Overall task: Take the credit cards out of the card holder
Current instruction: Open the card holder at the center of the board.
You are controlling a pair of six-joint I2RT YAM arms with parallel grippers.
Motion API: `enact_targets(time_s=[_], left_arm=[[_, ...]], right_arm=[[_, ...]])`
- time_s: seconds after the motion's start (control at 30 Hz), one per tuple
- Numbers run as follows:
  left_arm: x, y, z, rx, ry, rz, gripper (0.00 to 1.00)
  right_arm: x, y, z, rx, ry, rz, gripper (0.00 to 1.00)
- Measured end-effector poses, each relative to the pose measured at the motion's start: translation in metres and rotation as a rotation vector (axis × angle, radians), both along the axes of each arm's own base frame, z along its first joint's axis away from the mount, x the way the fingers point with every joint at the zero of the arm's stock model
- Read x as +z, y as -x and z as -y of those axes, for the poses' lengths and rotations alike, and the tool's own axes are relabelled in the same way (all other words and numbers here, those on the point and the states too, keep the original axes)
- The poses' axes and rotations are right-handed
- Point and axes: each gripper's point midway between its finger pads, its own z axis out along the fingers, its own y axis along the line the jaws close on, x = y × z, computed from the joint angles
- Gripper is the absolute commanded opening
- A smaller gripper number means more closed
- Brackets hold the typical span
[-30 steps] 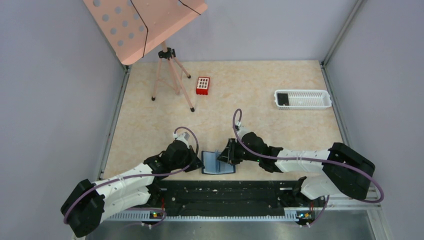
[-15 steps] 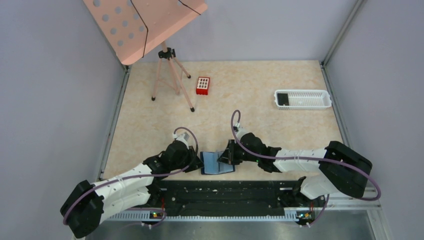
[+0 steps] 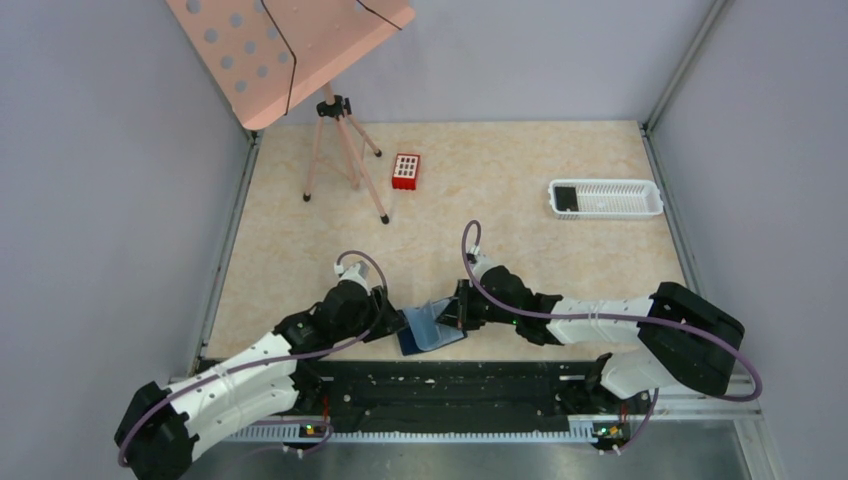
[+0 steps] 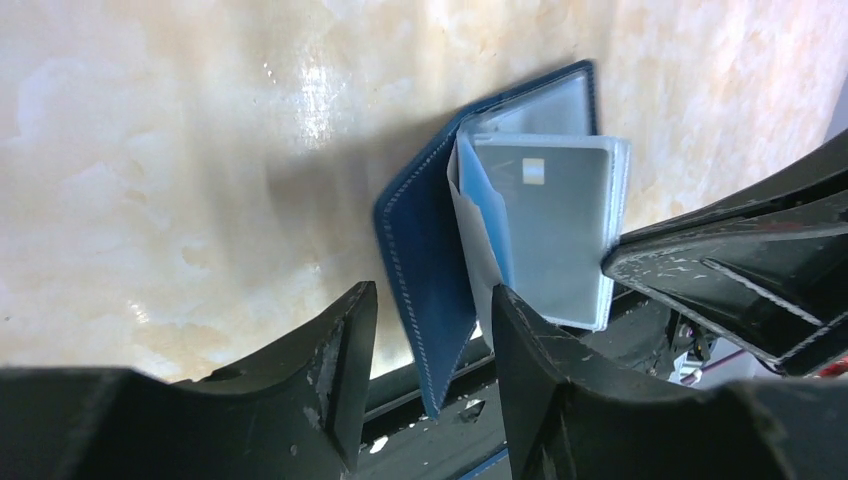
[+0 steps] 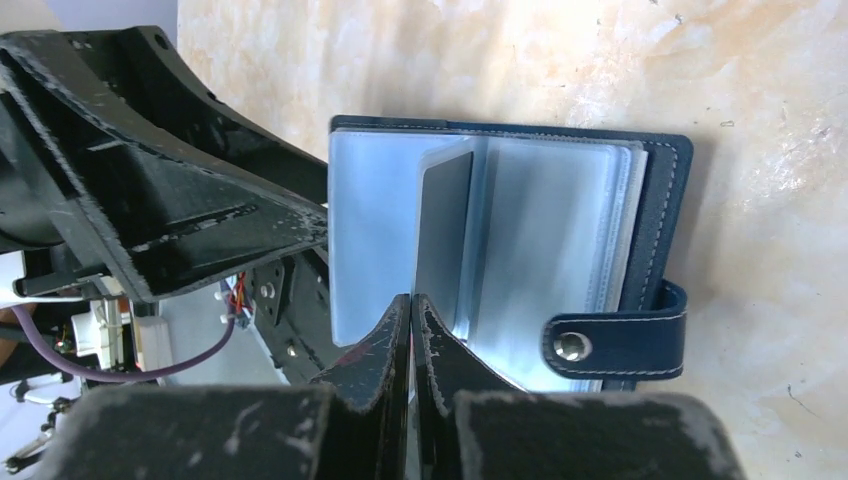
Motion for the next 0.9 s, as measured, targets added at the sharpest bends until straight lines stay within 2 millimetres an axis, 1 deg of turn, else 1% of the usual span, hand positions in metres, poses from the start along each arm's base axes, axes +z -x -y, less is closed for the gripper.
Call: enact_targets(time_s=[0.1, 0.27, 0.43, 0.6, 0.67, 0.73, 0.8, 0.9], left_arm=[[0.007, -0.003, -0.003, 0.021, 0.000, 0.026, 0.51], [0.014, -0.005, -0.005, 0.031, 0.009, 0.049, 0.51], [0.015, -0.005, -0.005, 0.025, 0.003, 0.050, 0.57], [0.010, -0.003, -0.004, 0.010, -0.009, 0.031, 0.58], [0.009, -0.003, -0.003, 0.006, -0.011, 0.028, 0.55], [0.007, -0.003, -0.002, 0.001, -0.015, 0.023, 0.49], [0.006, -0.003, -0.001, -0.006, -0.016, 0.019, 0.42], [0.002, -0.002, 0.000, -0.015, -0.019, 0.016, 0.31]], right_arm=[[0.000, 0.000, 0.000, 0.000, 0.000, 0.000, 0.01], [0.000, 0.000, 0.000, 0.000, 0.000, 0.000, 0.00], [0.000, 0.000, 0.000, 0.001, 0.001, 0.001, 0.00], [-0.003, 0.000, 0.000, 0.002, 0.008, -0.004, 0.00], [-0.005, 0.001, 0.000, 0.003, 0.013, -0.007, 0.06], [-0.005, 0.002, -0.001, 0.007, 0.016, -0.010, 0.12], [-0.003, 0.002, -0.004, 0.012, 0.011, -0.006, 0.14], [0.000, 0.004, -0.007, 0.023, 0.001, -0.002, 0.14]])
